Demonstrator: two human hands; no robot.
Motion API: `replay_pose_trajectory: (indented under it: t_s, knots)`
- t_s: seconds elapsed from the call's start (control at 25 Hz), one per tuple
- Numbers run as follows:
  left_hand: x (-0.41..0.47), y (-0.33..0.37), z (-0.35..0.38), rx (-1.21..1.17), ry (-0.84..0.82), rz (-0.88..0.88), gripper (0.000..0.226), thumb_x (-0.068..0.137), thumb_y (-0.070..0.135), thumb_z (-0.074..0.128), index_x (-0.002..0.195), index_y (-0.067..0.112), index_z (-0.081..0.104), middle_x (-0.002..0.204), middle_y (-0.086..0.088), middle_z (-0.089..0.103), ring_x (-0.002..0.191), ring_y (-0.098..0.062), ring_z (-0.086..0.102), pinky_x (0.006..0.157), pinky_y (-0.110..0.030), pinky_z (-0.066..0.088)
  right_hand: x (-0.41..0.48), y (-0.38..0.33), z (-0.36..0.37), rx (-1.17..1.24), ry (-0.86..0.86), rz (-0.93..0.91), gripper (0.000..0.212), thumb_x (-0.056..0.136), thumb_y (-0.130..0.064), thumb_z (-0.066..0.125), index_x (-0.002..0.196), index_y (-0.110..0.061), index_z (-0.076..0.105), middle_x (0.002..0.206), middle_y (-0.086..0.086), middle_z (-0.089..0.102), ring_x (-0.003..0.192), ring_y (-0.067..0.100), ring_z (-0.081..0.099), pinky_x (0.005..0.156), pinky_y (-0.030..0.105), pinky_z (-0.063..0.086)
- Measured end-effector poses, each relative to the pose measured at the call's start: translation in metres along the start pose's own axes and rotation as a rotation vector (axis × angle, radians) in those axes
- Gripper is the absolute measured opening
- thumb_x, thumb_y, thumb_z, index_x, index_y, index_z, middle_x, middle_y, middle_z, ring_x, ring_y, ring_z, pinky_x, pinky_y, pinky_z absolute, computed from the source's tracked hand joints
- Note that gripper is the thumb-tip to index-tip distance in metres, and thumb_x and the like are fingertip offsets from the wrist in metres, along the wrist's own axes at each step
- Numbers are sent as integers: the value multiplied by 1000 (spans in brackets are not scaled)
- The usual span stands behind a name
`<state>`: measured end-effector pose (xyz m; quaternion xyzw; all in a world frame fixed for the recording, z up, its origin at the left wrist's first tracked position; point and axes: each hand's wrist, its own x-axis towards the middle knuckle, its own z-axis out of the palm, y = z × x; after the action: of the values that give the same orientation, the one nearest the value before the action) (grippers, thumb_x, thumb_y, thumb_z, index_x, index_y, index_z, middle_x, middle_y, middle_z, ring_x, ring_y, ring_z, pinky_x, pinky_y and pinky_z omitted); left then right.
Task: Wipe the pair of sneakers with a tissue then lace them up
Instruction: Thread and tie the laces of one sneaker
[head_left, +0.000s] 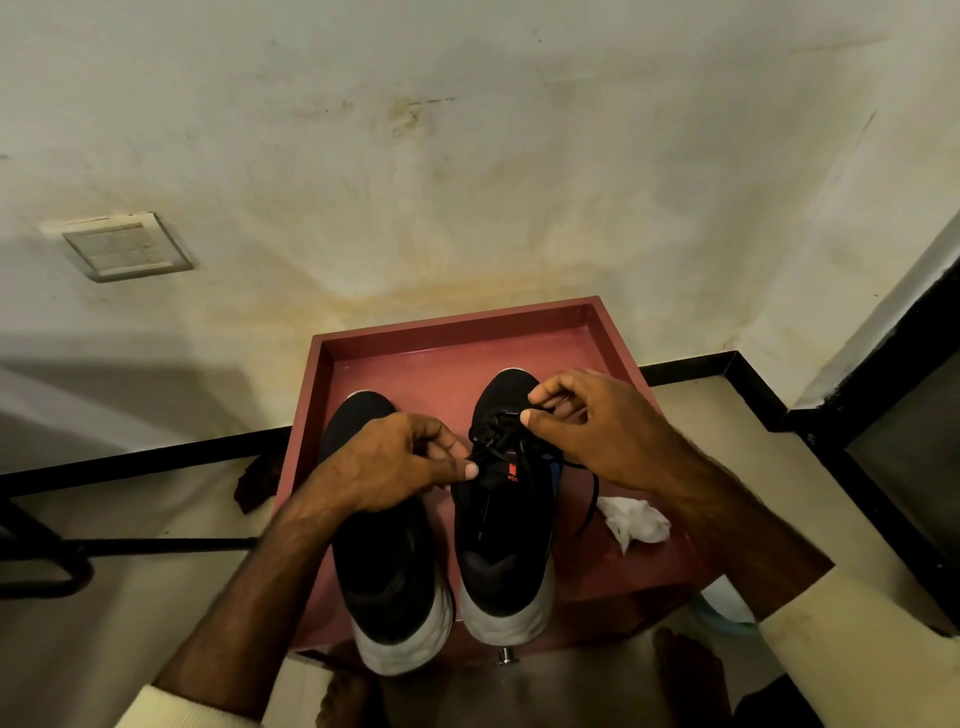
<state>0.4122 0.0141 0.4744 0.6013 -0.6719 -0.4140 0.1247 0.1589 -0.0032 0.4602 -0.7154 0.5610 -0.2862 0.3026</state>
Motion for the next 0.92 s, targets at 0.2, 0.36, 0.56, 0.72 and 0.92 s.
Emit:
replay_pose_trajectory:
  t_s: [0.2,0.36,0.56,0.72,0.92]
  knots:
    - [-1,-2,-8,-25,-91,-13,10,95,23,73,102,23,80,92,6,81,80,1,73,83,-18,53,-17,-15,1,-65,-108,-8,33,81,-56,80,90,-31,60,82,-7,64,72,11,62,66,31,54]
    - [0,4,-4,71,-14,-64,5,94,23,73,92,21,78,83,3,80,80,-4,75,84,-18,54,-28,-18,13,-213,-178,-12,26,88,-35,78,92,-32,54,77,-6,65,66,8,61,64,28,55]
    - [-7,7,-15,308,241,-2,16,91,31,66,78,21,66,80,3,71,78,-16,69,68,-24,51,-29,-14,13,-230,-114,39,21,88,-24,73,96,-27,54,76,-7,61,66,9,57,67,32,56]
    - [-22,2,-36,329,157,-4,26,93,27,65,69,18,58,75,3,62,66,-10,60,63,-22,44,-28,-12,12,-217,-129,65,24,88,-28,74,98,-28,53,77,-6,61,67,11,58,70,36,58]
    - [-26,-5,-34,329,1,-29,36,97,31,62,65,14,57,81,0,60,64,-4,55,66,-23,44,-24,-13,4,-130,-143,81,21,90,-44,76,96,-31,60,77,-5,69,69,10,65,67,32,58]
